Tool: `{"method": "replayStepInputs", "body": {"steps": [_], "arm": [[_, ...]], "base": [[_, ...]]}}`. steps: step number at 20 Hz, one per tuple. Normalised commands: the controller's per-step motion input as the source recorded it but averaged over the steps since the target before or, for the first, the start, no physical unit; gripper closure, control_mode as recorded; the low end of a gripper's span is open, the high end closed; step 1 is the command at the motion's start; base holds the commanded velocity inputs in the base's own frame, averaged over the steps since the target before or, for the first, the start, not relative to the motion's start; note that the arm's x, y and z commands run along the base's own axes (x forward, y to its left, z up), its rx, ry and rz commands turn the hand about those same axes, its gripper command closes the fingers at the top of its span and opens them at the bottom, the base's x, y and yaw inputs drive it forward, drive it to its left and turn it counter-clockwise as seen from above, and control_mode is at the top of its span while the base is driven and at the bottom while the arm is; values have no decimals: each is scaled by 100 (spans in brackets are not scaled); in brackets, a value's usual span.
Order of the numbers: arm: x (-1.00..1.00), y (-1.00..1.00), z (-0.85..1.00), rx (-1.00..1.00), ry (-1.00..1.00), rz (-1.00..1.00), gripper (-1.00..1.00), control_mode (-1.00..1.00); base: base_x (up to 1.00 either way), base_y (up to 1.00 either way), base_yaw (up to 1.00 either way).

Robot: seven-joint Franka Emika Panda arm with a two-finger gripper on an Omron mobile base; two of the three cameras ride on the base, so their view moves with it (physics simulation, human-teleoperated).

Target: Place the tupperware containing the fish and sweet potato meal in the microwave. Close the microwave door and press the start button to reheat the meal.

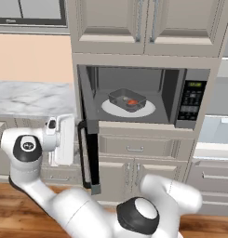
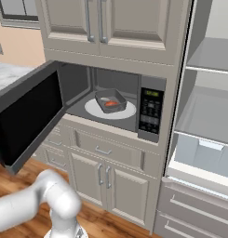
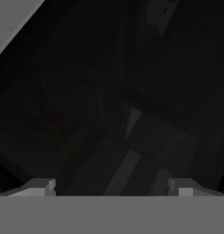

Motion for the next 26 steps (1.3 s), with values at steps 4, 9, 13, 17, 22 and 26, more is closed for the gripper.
{"method": "replayStepInputs", "body": {"steps": [4,9,13,17,22,26], "arm": [[0,-100,-1,4,0,-11,-100,-100],[1,-100,-1,5,0,-8,-100,-100],[10,-100,-7,6,-1,-4,-100,-100],[32,-100,-13,7,-1,0,-100,-100],[59,-92,-11,4,0,0,-100,-100],[89,-65,-6,1,-2,3,-100,-100]], "base": [[0,0,0],[0,0,0],[0,0,0],[0,0,0],[0,0,0],[0,0,0]]}}
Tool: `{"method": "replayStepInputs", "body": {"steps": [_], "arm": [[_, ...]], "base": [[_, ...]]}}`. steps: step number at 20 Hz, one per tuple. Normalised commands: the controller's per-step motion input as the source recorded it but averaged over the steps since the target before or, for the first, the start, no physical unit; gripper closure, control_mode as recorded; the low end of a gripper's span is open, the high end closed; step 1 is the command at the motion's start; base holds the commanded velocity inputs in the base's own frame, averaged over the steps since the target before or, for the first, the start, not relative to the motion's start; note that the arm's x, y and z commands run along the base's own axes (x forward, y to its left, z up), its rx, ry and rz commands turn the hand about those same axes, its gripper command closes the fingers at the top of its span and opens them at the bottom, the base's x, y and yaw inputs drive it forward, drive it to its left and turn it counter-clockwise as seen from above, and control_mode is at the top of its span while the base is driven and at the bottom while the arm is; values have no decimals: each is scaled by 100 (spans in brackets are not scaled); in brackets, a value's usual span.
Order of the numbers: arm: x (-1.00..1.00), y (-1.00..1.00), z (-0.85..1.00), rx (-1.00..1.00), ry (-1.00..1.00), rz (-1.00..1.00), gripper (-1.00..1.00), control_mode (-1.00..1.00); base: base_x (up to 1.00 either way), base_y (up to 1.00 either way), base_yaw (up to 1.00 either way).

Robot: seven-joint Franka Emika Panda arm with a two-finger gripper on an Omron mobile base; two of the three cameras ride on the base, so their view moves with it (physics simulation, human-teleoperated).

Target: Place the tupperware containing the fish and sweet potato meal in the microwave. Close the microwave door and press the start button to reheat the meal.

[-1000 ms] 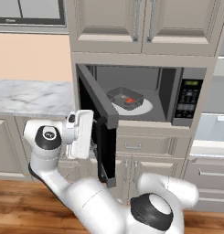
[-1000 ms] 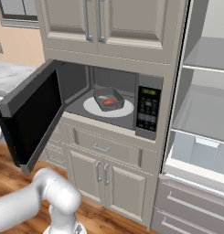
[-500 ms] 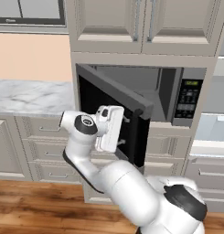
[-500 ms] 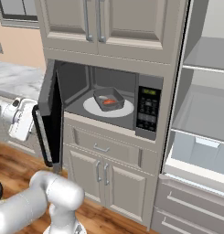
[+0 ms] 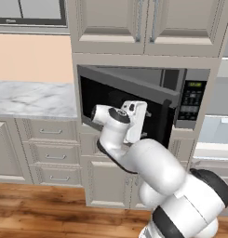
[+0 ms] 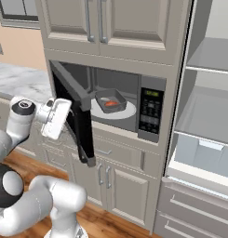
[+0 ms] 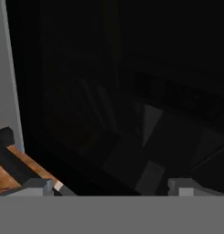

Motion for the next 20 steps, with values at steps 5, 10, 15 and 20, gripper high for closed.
{"method": "replayStepInputs", "body": {"steps": [5,10,15,20], "arm": [[91,-43,0,3,-10,12,-100,-100],[76,-42,0,12,-19,31,-100,-100],[73,-42,0,14,-20,37,-100,-100],[87,-40,0,12,-15,34,-100,-100]], "base": [[0,0,0],[0,0,0],[0,0,0],[0,0,0]]}}
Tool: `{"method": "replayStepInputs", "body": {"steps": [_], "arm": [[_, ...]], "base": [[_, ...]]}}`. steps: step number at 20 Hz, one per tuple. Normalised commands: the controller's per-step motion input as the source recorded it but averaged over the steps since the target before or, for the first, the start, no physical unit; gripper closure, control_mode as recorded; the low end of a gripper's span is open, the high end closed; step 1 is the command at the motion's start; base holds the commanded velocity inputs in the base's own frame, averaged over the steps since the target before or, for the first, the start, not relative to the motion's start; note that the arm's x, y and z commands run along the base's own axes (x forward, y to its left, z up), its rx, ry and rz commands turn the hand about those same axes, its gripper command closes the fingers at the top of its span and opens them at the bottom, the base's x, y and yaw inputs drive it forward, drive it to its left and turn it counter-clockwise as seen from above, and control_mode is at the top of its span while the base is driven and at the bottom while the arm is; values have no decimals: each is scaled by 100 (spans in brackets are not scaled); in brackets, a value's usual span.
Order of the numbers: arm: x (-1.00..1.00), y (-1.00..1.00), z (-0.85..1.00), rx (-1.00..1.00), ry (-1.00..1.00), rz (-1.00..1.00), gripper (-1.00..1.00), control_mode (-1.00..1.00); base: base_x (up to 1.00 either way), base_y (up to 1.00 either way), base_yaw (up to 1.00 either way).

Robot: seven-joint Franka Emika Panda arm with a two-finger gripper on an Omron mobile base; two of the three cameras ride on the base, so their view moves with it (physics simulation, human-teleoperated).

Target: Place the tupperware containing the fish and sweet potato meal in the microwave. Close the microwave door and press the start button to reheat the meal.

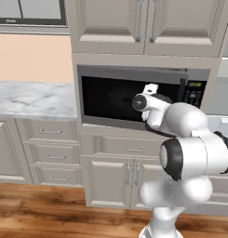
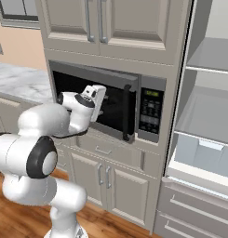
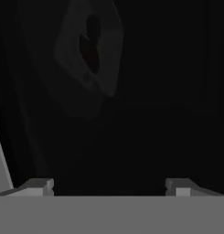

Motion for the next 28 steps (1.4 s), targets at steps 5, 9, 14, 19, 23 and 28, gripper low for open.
{"method": "replayStepInputs", "body": {"steps": [5,9,14,19,23,28], "arm": [[89,-31,0,9,-8,29,-100,-100],[75,-21,0,5,-2,25,-100,-100],[14,-7,2,0,0,16,-100,-100],[-75,0,24,0,1,3,-100,-100],[-96,1,68,0,3,0,-100,-100],[-99,0,91,1,17,1,-100,-100]], "base": [[0,0,0],[0,0,0],[0,0,0],[0,0,0],[0,0,0],[0,0,0]]}}
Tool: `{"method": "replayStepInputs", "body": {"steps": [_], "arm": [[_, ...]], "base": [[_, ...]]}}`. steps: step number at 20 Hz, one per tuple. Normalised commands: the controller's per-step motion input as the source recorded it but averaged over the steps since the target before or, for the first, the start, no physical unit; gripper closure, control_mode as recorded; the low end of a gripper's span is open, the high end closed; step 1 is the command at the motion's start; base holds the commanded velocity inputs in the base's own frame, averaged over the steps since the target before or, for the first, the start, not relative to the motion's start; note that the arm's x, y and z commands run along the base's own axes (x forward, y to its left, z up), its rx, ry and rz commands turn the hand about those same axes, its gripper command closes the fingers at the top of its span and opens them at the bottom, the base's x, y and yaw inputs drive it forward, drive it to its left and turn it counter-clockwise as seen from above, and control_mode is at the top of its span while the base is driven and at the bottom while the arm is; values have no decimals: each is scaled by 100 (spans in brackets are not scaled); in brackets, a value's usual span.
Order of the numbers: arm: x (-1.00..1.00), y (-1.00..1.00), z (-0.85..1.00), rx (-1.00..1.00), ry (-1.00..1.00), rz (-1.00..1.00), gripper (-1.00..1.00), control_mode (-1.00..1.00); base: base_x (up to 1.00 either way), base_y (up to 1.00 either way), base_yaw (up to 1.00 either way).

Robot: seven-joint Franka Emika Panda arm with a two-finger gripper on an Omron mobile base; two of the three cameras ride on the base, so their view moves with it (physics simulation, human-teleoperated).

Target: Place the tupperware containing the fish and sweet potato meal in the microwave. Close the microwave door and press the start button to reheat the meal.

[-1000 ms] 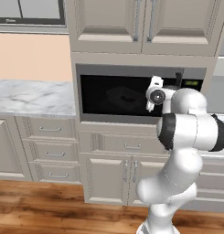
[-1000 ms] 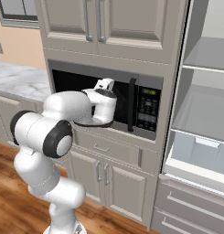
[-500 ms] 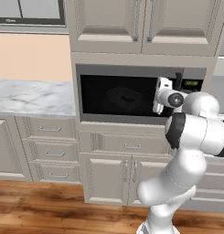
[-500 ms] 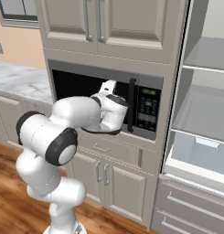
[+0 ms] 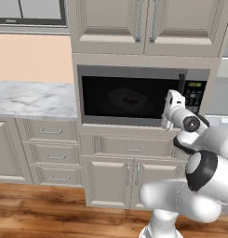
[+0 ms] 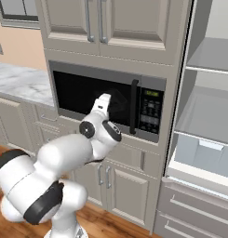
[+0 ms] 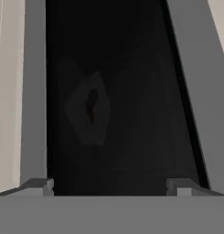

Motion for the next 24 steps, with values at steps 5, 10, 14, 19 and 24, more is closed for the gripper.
{"method": "replayStepInputs", "body": {"steps": [5,10,14,19,24], "arm": [[-72,-12,100,6,29,1,-100,-100],[-28,-83,71,20,21,1,-100,-100],[-20,-100,61,33,12,0,-100,-100],[-13,-100,58,39,12,0,-100,-100],[-13,-85,9,19,5,0,-100,-100]], "base": [[0,0,0],[0,0,0],[0,0,0],[0,0,0],[0,0,0]]}}
